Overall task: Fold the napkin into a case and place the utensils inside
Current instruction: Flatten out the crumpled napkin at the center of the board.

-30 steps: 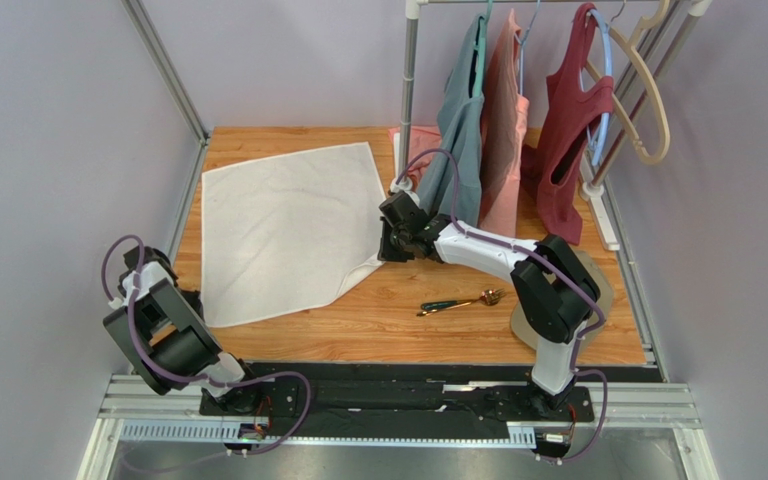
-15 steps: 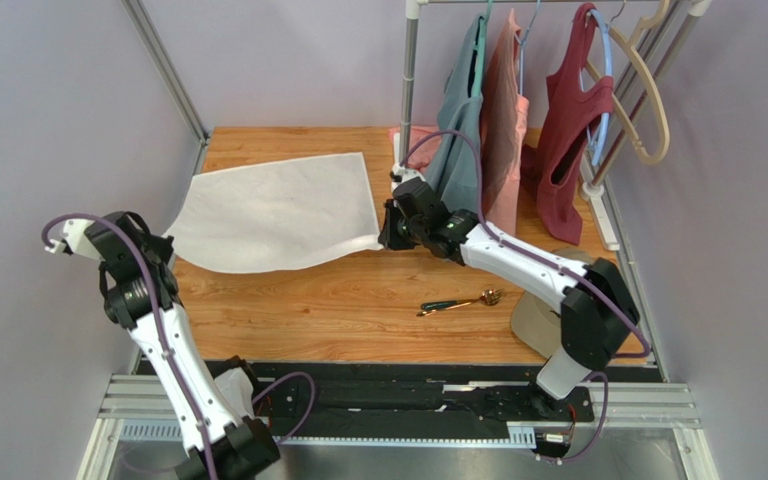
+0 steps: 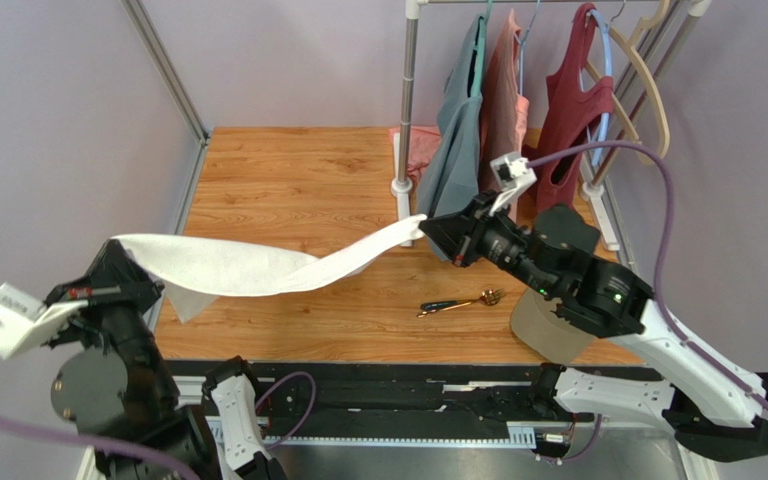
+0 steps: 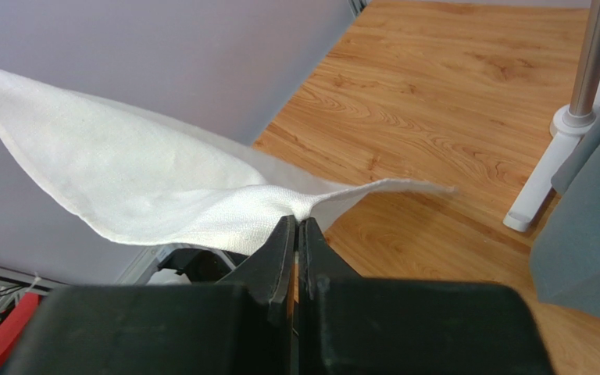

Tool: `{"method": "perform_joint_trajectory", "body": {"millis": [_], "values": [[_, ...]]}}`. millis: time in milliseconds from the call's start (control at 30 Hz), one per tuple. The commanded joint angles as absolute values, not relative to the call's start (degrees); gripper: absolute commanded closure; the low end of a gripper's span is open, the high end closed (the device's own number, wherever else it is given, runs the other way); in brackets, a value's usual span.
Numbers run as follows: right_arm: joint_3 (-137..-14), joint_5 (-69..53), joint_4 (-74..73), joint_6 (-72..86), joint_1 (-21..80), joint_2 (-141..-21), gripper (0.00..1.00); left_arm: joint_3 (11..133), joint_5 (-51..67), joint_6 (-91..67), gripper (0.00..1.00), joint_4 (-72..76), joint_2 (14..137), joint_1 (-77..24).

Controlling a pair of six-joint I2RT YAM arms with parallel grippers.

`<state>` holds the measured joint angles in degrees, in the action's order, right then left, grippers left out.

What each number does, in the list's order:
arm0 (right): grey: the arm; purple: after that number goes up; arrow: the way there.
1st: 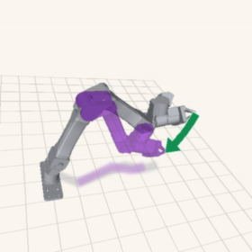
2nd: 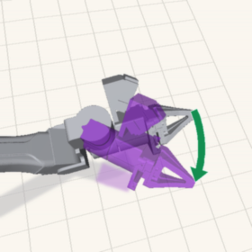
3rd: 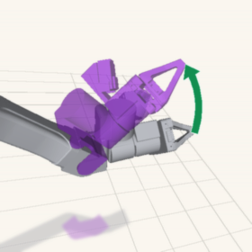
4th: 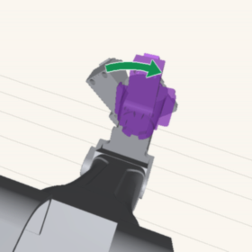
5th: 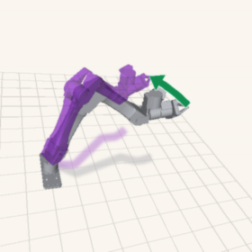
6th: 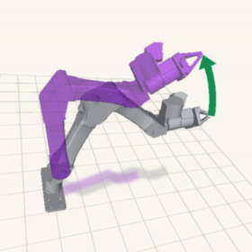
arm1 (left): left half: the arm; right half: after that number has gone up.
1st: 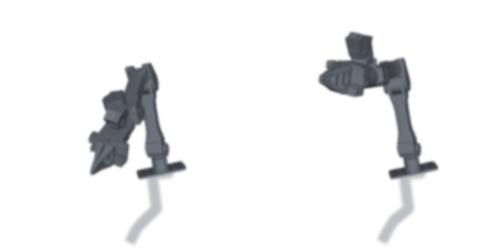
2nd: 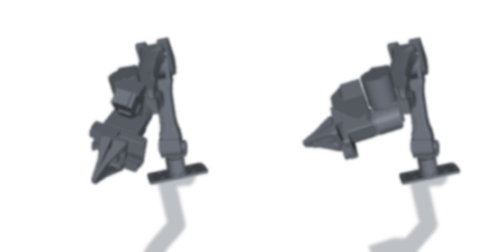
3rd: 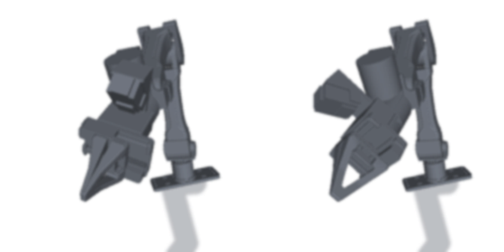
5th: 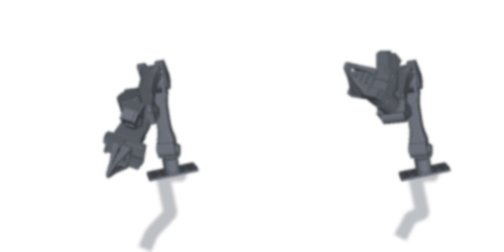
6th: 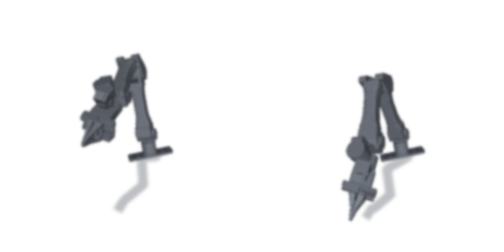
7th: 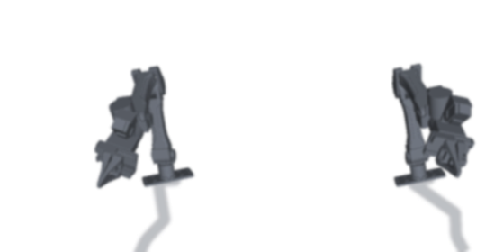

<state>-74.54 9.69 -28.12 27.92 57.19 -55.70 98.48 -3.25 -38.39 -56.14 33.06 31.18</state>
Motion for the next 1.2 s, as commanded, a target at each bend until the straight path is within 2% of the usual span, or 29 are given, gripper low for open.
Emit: {"method": "perform_joint_trajectory", "body": {"millis": [0, 133, 233, 333, 400, 567, 800, 1167], "values": [[-77.2, 13.0, -32.2, 26.7, 58.8, -52.9, 1.00, 103.6, -9.6, -36.9, 1.00, -62.7, 34.1, 29.4], [-78.7, 13.2, -30.4, 26.2, 58.9, -52.4, 1.00, 104.4, -6.2, -38.4, 1.00, -60.4, 35.4, 29.4], [-80.0, 16.6, -27.9, 24.1, 58.5, -55.2, 1.00, 96.9, -3.7, -39.8, 1.00, -56.0, 36.2, 29.4], [-82.1, 14.1, -25.5, 24.0, 54.0, -61.8, 1.00, 87.1, -2.1, -40.8, 1.00, -47.7, 37.8, 29.4], [-85.7, 12.4, -24.1, 23.6, 49.8, -67.5, 1.00, 85.0, -1.1, -39.7, 1.00, -43.7, 41.7, 29.4], [-91.7, 9.3, -19.1, 18.1, 47.4, -74.6, 1.00, 82.1, 0.7, -38.7, 1.00, -35.6, 46.7, 29.4], [-96.1, 6.9, -18.2, 14.2, 47.5, -74.8, 1.00, 90.1, 3.9, -39.6, 1.00, -35.8, 46.9, 29.4], [-91.3, -3.6, -14.2, 13.0, 47.5, -61.0, 1.00, 105.5, 1.3, -40.9, 1.00, -42.4, 39.9, 29.4]]}}
